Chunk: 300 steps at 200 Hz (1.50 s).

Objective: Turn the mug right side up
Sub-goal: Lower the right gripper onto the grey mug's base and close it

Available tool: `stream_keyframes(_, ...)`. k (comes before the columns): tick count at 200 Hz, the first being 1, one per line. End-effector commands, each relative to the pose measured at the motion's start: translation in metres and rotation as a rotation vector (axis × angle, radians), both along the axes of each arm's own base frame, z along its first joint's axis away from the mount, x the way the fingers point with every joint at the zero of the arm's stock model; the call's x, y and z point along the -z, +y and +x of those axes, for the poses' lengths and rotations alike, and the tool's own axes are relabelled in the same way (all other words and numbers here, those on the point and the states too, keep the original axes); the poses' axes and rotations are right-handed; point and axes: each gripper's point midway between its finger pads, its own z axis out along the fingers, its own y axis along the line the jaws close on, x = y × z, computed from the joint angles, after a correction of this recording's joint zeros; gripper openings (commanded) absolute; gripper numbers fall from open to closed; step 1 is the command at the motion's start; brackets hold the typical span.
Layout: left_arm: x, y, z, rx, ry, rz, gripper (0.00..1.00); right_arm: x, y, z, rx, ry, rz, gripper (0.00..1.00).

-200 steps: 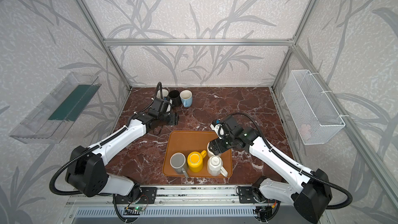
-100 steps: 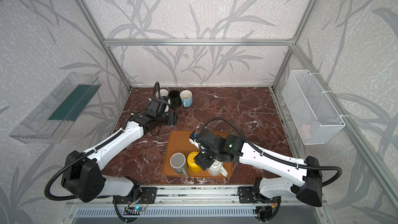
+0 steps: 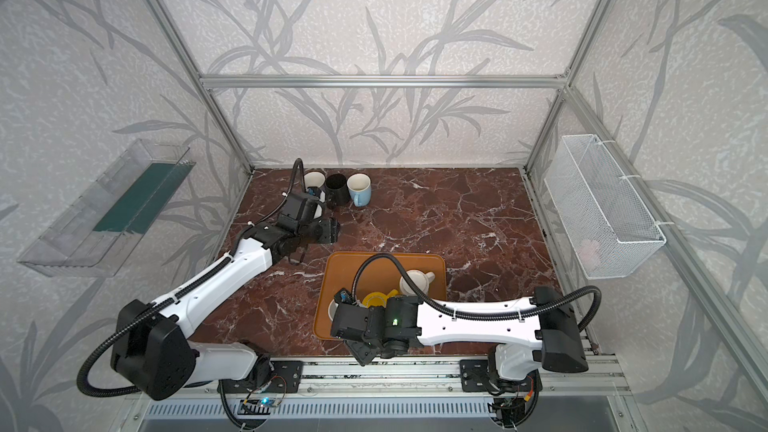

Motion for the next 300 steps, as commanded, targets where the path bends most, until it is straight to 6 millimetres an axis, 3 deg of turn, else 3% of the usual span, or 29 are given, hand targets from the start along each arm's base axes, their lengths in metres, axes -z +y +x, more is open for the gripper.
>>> stream_keyframes(1, -0.006, 0.006, -0.006, -0.016, -0.011, 0.013, 0.71, -0.004, 0.010, 0.005, 0.073, -0.019, 0.022, 0.65)
stream_keyframes(63, -0.018, 0.017, -0.014, -0.023, -0.029, 0.049, 0.71, 0.021, 0.031, 0.008, 0.068, -0.001, -0.013, 0.56)
stream_keyframes(116, -0.022, 0.024, -0.018, -0.036, -0.038, 0.065, 0.71, 0.032, 0.032, 0.019, 0.084, 0.001, -0.057, 0.46)
stream_keyframes(122, -0.021, 0.024, -0.018, -0.038, -0.037, 0.067, 0.71, 0.043, 0.032, 0.021, 0.087, 0.001, -0.086, 0.45)
stream_keyframes(148, -0.020, 0.028, -0.019, -0.047, -0.031, 0.085, 0.71, 0.049, 0.031, 0.029, 0.099, 0.003, -0.103, 0.43)
stream_keyframes(171, -0.019, 0.030, -0.020, -0.049, -0.030, 0.091, 0.71, 0.053, 0.033, 0.034, 0.100, 0.006, -0.105, 0.40)
stream_keyframes(203, -0.019, 0.031, -0.021, -0.051, -0.031, 0.096, 0.71, 0.056, 0.037, 0.046, 0.106, 0.009, -0.098, 0.29)
stream_keyframes(300, -0.017, 0.037, -0.025, -0.063, -0.030, 0.116, 0.71, 0.057, 0.054, 0.079, 0.090, -0.006, -0.101, 0.28)
